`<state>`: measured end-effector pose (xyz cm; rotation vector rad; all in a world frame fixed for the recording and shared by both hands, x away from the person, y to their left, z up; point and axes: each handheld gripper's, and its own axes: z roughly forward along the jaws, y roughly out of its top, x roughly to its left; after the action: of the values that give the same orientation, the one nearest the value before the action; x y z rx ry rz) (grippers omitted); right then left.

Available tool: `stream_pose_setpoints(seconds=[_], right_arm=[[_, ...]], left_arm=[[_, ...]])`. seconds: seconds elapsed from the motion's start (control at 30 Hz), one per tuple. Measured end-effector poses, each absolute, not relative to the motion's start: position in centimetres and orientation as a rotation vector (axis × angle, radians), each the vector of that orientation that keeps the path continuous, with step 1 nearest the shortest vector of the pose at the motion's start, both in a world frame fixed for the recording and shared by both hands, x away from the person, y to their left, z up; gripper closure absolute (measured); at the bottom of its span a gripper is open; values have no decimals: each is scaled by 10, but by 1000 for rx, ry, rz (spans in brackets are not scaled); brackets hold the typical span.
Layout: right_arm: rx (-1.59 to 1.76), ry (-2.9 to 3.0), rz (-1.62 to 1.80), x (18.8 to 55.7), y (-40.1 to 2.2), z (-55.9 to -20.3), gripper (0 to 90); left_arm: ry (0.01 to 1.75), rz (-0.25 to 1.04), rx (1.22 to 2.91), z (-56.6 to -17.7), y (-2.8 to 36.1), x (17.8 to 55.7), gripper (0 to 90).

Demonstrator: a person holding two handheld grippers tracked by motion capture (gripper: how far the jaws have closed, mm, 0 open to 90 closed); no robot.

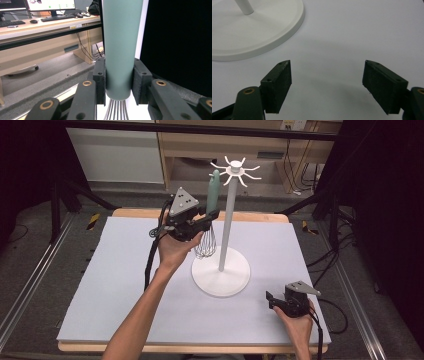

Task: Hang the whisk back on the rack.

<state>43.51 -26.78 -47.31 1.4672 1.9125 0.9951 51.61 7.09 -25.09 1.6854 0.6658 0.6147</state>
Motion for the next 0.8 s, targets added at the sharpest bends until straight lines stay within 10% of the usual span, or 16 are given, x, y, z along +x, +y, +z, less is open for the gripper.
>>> stream_pose_setpoints(seconds=[0.8], right_arm=[[1477, 1906, 1002, 435, -270, -472, 236]], left_arm=[[696, 581, 1735, -264, 94, 505, 437]])
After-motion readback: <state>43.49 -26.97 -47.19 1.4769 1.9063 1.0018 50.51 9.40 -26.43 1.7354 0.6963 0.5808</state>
